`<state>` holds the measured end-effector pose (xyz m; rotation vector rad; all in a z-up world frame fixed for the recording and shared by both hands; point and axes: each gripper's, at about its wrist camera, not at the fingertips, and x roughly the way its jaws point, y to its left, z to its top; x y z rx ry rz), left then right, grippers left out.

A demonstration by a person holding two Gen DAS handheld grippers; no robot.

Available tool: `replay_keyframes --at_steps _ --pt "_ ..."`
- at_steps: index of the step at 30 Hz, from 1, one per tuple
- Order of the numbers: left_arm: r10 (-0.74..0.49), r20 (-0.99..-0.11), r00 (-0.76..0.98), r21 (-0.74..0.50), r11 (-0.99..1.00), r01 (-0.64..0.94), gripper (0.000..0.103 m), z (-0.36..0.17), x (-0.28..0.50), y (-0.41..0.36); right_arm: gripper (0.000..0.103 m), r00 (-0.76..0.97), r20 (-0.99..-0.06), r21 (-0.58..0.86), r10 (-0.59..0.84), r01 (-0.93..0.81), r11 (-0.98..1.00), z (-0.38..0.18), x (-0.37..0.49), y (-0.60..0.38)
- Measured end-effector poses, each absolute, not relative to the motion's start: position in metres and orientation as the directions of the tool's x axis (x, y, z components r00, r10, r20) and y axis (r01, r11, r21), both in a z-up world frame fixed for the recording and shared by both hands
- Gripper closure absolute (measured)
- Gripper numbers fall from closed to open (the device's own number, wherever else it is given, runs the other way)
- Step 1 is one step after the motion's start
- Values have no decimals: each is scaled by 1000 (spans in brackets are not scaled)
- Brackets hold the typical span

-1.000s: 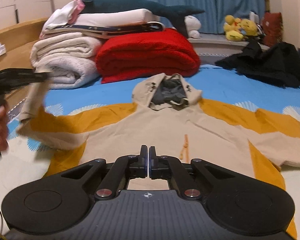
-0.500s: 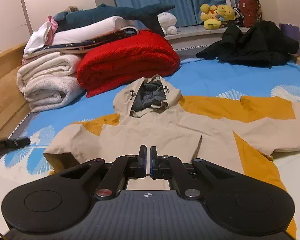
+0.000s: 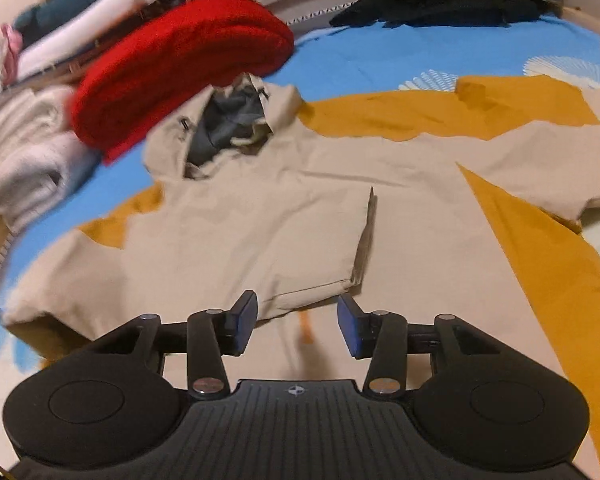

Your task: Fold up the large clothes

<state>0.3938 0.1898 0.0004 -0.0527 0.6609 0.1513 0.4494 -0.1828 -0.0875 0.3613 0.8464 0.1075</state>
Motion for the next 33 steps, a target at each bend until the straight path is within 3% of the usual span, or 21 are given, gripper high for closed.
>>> replay_keyframes --at_steps 6,7,8,10,13,15,17,23,28,31,33 --pt "161 -622 766 14 981 -195 72 -4 400 206 56 633 -729 436 261 135 890 -111 475 -196" --pt "169 -629 759 11 978 -208 72 -5 401 209 63 632 -728 445 266 141 884 -112 477 -197" --pt "171 -628 759 3 976 -217 72 -6 402 212 81 637 -724 451 263 150 880 -113 478 -199" --pt "174 -628 759 -7 974 -228 72 -6 404 215 99 669 -696 465 258 147 873 -108 479 -204" --pt "179 -625 760 -8 972 -235 72 -7 408 215 101 780 -582 473 229 96 876 -75 468 -212" --pt "174 -638 750 -18 971 -240 72 -10 410 216 101 873 -463 399 155 49 916 -42 455 -216" --pt "160 -649 743 -32 971 -237 72 -13 412 217 101 905 -418 340 79 75 938 -27 450 -227" --pt "111 -720 685 -46 977 -207 72 -37 419 215 101 816 -571 320 -90 322 891 -55 471 -275" --pt "59 -768 638 -93 975 -202 72 -54 424 215 98 808 -566 263 -163 364 893 -54 470 -274" --pt "29 -783 621 -111 976 -186 72 -65 425 215 98 834 -539 310 -121 330 892 -54 469 -275" --pt "41 -808 588 -89 977 -191 72 -77 427 216 98 844 -536 377 -16 256 890 -57 472 -277"
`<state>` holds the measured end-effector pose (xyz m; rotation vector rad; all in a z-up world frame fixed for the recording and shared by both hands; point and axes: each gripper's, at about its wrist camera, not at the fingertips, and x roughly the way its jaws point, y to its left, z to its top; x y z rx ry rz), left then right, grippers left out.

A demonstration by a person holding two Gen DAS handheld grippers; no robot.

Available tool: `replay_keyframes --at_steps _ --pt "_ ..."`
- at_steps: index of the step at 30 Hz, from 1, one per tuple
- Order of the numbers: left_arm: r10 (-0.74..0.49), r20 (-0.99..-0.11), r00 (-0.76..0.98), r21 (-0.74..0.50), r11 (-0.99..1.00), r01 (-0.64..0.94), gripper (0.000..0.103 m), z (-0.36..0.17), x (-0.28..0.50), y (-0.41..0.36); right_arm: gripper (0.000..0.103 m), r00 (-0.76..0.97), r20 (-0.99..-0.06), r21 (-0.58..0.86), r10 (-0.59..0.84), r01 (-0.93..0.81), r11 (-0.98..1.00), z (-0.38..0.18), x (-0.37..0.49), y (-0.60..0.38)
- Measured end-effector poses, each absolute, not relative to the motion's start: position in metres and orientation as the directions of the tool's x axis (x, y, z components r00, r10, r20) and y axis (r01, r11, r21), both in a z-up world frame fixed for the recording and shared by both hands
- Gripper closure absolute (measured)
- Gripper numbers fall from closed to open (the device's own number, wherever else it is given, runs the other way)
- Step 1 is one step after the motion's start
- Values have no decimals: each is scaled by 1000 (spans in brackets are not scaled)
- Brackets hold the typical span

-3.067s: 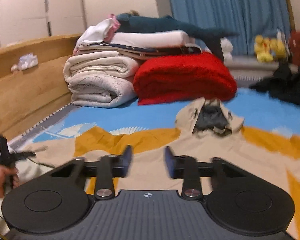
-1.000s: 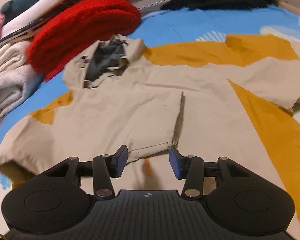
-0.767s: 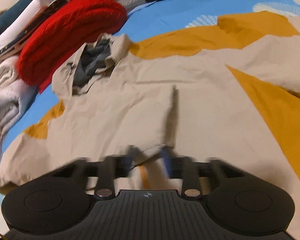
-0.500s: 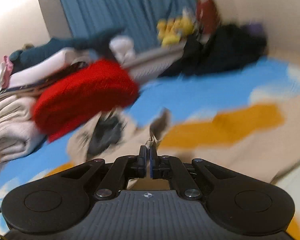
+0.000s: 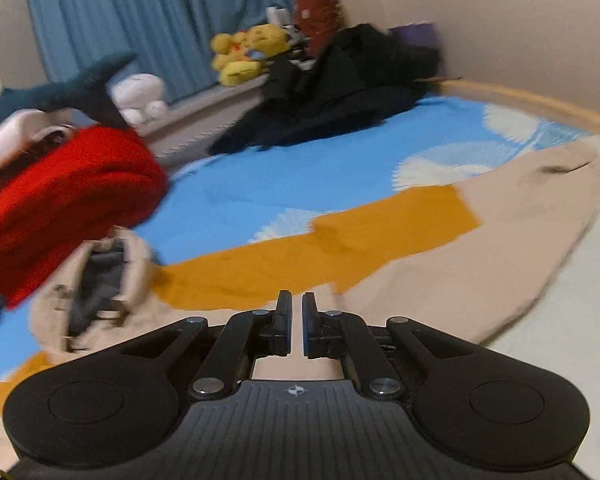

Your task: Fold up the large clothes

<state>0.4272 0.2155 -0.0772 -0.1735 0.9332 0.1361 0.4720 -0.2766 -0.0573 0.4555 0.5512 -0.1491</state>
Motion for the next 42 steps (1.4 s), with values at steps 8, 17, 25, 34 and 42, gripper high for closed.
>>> replay_keyframes --at_steps 8,17,25,34,42 --pt "111 -805 583 -49 967 -251 64 -72 432 212 83 630 -771 352 90 304 885 -111 496 -281" --pt "33 -859 511 -65 983 -173 69 -95 437 196 77 740 -667 368 84 229 901 -85 486 -277" --pt "-4 -833 554 -93 987 -132 69 -81 436 177 60 628 -778 251 20 281 926 -115 509 -281" --pt "14 -834 552 -79 987 -143 69 -81 435 178 59 627 -779 227 -12 299 927 -107 502 -290" --pt "64 -758 649 -17 993 -117 63 -30 423 159 59 793 -607 228 -39 221 948 -40 473 -300"
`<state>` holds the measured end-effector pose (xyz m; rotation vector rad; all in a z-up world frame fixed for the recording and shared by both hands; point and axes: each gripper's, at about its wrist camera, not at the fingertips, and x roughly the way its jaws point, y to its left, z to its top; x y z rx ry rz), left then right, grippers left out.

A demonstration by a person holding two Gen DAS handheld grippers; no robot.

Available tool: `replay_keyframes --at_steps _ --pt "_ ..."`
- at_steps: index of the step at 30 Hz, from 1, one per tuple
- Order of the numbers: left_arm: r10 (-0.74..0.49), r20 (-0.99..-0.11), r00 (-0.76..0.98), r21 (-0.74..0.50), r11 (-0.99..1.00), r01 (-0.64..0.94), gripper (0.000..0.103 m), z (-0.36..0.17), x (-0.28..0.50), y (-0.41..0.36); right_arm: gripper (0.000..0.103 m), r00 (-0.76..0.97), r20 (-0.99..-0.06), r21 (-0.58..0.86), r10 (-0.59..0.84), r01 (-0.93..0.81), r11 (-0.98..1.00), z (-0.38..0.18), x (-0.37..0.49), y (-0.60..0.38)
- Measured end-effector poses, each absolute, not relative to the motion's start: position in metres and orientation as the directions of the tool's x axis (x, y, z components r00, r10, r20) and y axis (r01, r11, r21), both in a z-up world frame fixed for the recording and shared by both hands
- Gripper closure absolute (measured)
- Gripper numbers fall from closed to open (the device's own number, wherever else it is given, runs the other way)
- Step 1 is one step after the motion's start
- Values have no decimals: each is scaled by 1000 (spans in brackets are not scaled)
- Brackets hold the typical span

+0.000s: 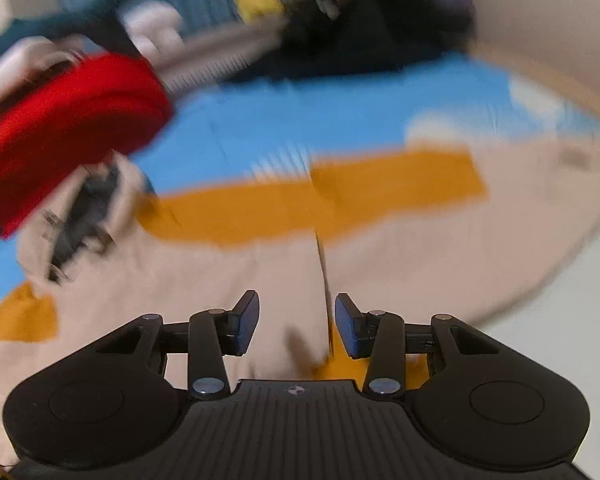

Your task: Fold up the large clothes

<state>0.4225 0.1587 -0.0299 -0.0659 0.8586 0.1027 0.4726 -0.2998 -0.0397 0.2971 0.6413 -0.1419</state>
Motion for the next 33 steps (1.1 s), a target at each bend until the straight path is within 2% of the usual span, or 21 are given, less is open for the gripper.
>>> replay_keyframes --at_steps 3,7,13,19,21,22,23,29,33 --pt "28 -712 701 -72 991 -114 61 -9 412 148 59 849 -527 245 -33 189 951 -13 454 -312" --pt "16 -665 746 -57 996 -72 60 9 398 122 59 886 -461 228 -45 168 959 3 438 -328" --pt "-12 -612 791 -6 1000 10 60 19 370 94 59 888 -453 248 -74 206 947 10 419 -363" --pt "-32 -595 803 -7 999 34 60 16 360 89 60 899 -419 246 -129 249 937 2 397 -417" --pt "-33 -598 801 -6 999 36 60 12 361 87 78 895 -424 257 -139 266 929 -4 394 -438" --pt "-34 -601 799 -7 999 37 60 11 362 86 92 891 -432 269 -138 273 923 -8 393 -449" --pt "-37 -604 796 -11 999 38 60 9 363 85 95 889 -436 281 -141 284 917 -11 391 -459" --pt "-41 -614 788 -13 999 42 60 4 371 84 93 874 -429 277 -227 366 888 -21 383 -518" --pt "-40 -620 783 -16 999 38 60 0 375 87 93 865 -436 379 -248 427 821 -35 382 -567"
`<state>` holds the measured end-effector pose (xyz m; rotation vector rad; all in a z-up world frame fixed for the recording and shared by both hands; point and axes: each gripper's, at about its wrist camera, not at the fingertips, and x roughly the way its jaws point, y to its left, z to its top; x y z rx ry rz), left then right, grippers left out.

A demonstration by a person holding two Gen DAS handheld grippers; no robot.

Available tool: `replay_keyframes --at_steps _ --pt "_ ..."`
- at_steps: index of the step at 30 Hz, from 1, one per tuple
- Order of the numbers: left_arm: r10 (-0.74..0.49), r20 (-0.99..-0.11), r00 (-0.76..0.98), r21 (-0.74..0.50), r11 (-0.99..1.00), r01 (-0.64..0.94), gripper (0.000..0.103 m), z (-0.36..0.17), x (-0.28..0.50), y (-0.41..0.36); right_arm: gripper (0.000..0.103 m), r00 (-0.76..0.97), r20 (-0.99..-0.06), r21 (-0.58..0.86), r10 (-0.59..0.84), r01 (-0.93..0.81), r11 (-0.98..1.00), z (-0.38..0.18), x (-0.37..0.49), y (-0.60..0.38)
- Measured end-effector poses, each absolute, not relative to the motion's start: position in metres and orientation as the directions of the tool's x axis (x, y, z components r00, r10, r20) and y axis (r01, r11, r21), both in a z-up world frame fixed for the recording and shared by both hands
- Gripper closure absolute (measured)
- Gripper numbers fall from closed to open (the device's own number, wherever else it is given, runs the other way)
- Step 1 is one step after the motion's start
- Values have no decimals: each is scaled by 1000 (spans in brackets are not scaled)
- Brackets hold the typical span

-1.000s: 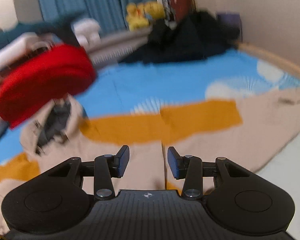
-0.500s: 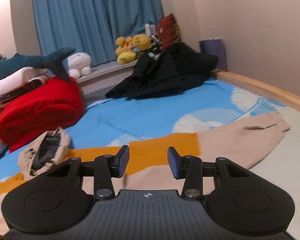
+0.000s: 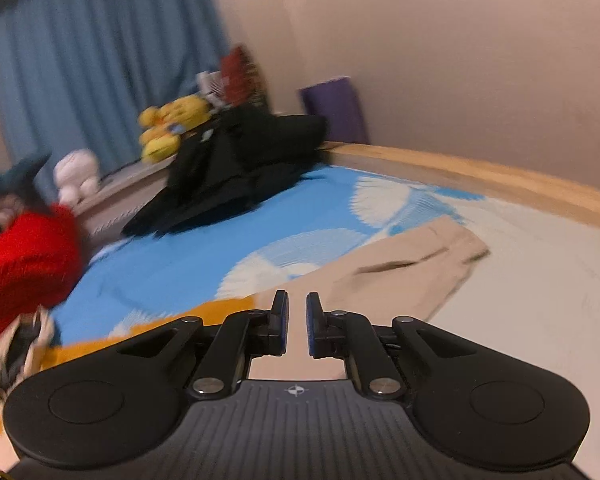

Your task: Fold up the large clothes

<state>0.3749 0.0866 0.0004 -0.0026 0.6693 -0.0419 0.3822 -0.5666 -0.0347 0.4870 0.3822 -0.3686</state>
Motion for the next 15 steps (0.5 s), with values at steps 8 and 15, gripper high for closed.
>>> replay_keyframes --at_steps 8,15 --pt "-42 -627 778 -33 999 28 60 -2 379 90 79 829 -520 523 -206 499 691 -96 401 -611" --pt "-57 -633 772 -30 998 49 60 -7 384 83 68 814 -549 576 -190 533 620 -120 428 -629"
